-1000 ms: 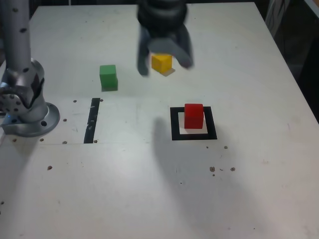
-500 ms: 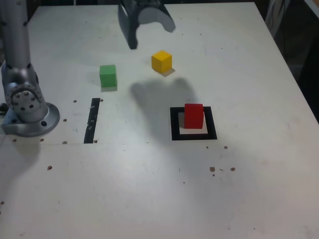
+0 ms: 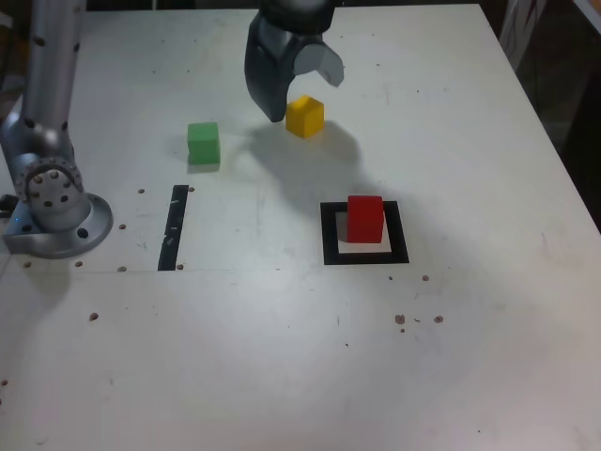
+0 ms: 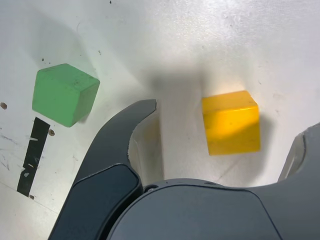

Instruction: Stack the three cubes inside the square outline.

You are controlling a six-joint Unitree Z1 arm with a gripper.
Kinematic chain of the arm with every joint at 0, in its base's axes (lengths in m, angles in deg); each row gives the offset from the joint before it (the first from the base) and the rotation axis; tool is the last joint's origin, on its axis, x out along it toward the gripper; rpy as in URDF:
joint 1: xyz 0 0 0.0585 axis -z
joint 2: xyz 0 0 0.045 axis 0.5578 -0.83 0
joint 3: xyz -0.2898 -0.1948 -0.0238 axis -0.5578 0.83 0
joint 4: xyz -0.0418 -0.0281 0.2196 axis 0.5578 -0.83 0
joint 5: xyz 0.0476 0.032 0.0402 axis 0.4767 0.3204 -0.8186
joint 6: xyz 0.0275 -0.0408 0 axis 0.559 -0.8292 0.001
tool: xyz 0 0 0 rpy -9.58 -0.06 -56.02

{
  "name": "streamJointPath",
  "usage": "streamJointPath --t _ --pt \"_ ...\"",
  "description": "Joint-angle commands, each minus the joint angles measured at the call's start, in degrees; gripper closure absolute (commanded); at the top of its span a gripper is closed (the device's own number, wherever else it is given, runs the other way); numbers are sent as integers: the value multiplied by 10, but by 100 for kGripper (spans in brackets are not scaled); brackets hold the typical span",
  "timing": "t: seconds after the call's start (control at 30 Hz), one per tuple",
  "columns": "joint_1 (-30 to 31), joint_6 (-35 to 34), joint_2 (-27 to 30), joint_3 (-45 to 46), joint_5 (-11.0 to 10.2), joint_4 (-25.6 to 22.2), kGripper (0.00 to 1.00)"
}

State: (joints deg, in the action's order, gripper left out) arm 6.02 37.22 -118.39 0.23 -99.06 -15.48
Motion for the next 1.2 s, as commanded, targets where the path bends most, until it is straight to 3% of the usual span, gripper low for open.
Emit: streamJointPath --t 0.0,0.17,0.93,1.17 --pt "-3 1 -14 -6 1 -1 8" --pt "-6 7 -39 -19 3 -3 13" --pt "-6 19 -64 -32 -1 22 71" --pt "-4 27 -66 -36 8 15 78"
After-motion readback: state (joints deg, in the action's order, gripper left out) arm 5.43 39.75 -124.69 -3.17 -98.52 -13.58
